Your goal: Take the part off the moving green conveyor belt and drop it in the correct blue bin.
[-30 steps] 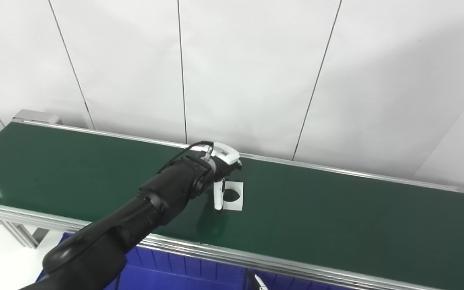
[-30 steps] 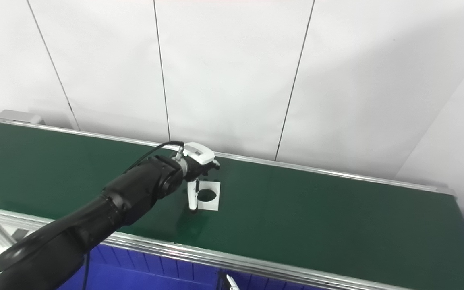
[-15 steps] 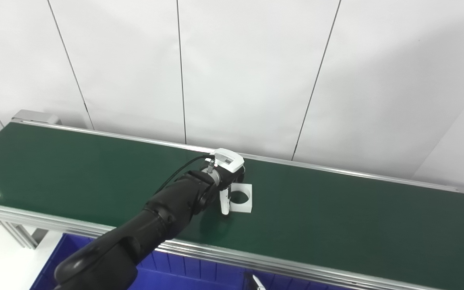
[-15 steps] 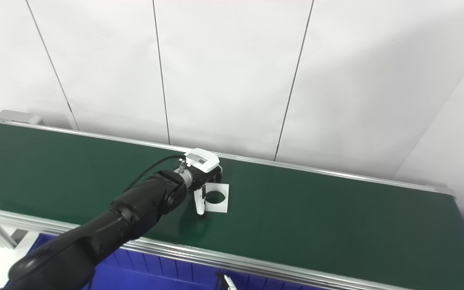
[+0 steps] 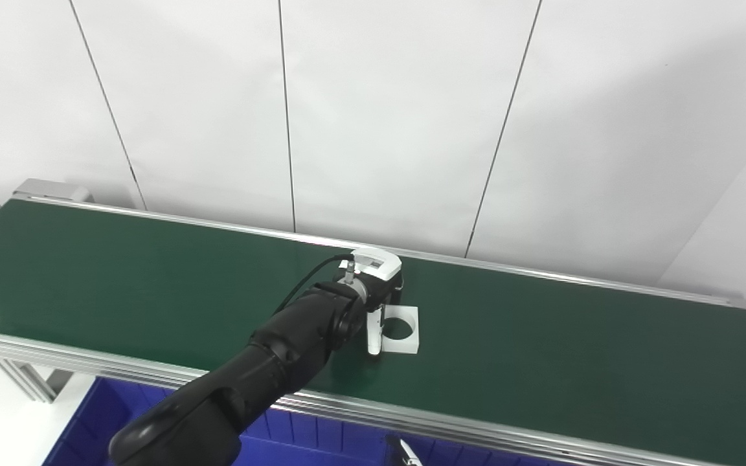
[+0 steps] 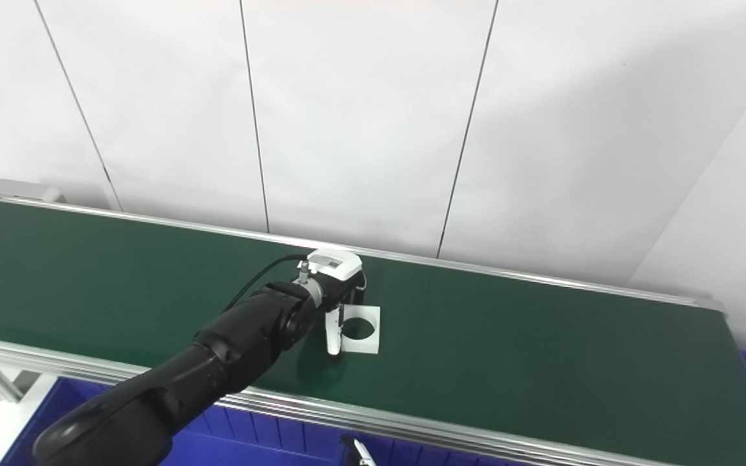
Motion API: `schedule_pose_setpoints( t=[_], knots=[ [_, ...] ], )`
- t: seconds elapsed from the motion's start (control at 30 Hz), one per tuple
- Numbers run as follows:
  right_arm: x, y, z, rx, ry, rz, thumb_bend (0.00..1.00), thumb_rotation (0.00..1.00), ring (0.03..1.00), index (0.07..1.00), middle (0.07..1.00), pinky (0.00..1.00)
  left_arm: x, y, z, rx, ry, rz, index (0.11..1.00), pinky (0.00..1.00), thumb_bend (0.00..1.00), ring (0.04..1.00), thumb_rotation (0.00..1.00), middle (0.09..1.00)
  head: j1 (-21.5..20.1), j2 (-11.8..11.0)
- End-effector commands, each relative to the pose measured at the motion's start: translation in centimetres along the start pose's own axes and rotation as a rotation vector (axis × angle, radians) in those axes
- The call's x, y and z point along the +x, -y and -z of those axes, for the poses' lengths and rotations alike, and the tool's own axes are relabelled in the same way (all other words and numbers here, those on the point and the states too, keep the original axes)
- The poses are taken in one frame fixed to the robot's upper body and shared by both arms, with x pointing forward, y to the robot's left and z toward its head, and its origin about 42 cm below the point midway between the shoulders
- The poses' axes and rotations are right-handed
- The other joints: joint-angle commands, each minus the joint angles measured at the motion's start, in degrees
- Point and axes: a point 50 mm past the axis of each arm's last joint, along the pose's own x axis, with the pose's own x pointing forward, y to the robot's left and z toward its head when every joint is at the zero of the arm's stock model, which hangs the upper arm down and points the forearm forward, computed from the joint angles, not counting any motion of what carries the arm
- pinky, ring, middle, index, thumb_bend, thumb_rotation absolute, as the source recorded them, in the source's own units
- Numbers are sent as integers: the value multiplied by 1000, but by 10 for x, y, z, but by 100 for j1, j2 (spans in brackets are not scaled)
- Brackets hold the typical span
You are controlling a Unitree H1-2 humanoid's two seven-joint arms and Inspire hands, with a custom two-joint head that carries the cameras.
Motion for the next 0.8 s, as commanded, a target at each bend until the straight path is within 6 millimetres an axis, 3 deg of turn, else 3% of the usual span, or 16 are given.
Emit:
schedule_pose_setpoints(
  t=[0.0, 0.3, 0.37, 0.47, 0.6, 0.7, 0.77],
  knots=[
    [11, -10, -20, 48, 102, -10, 814, 771, 887, 923, 946, 779, 1, -25, -1, 42, 2, -38, 500, 228, 525, 335, 0, 431, 26, 7],
    [11, -5, -18, 35, 100, -14, 810, 780, 879, 924, 946, 774, -12, -58, 1, 75, 54, -127, 495, 203, 525, 299, 0, 423, 87, 97],
    [10, -2, -18, 32, 101, -13, 811, 778, 903, 928, 948, 808, -18, -67, 0, 75, 65, -155, 495, 151, 520, 233, 0, 399, 124, 138],
    [9, 2, -17, 29, 101, -9, 801, 775, 916, 930, 953, 813, -33, -87, 2, 65, 107, -200, 484, 146, 522, 224, 0, 410, 305, 215],
    [6, 10, -15, 19, 97, -1, 793, 779, 938, 935, 959, 849, -56, -111, 5, 97, 144, -244, 494, 233, 524, 313, 0, 444, 568, 370],
    [4, 15, -13, 23, 90, -1, 785, 789, 948, 940, 963, 878, -77, -126, 9, 142, 155, -262, 490, 202, 525, 284, 0, 472, 782, 416],
    [3, 18, -14, 35, 88, 0, 756, 765, 934, 940, 968, 870, -91, -133, 13, 157, 152, -267, 517, 224, 519, 317, 0, 427, 844, 438]
  ],
)
